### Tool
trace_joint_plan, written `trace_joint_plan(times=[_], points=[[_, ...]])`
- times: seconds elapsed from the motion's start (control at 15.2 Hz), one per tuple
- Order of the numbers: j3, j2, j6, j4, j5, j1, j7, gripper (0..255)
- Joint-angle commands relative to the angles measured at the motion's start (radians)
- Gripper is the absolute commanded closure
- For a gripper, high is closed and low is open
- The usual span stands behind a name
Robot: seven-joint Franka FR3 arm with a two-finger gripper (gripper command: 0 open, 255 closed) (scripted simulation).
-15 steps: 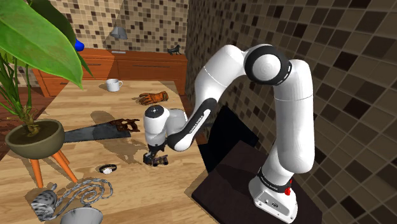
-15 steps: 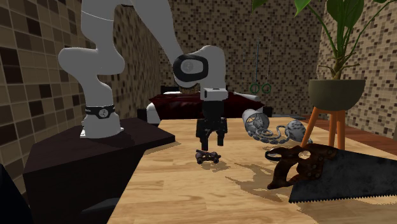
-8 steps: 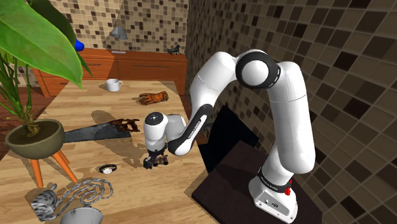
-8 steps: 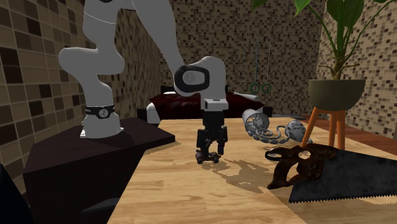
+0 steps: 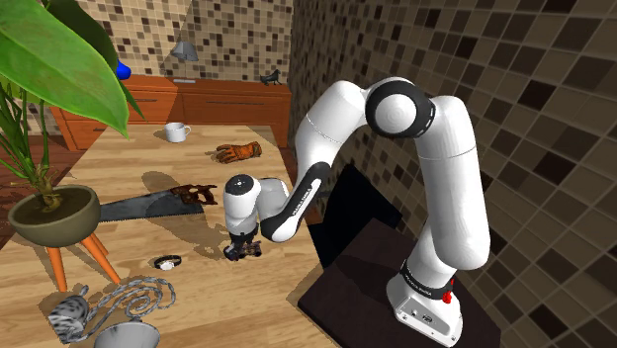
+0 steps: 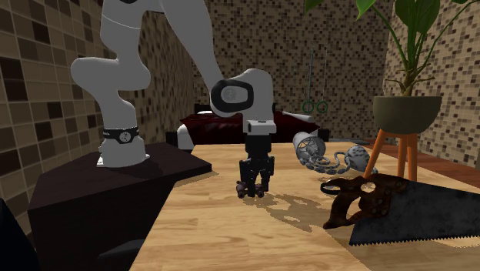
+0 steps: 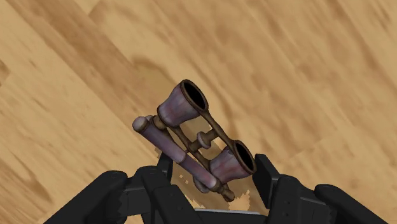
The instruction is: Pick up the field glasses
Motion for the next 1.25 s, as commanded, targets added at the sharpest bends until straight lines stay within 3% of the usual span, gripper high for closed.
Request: trace_joint_plan(times=[0.0, 1.19], points=[[0.0, 0.0, 0.0, 0.0, 0.0, 0.0, 0.0, 255], [0.105, -0.185, -0.125, -0.047, 0.152, -0.076, -0.133, 255]])
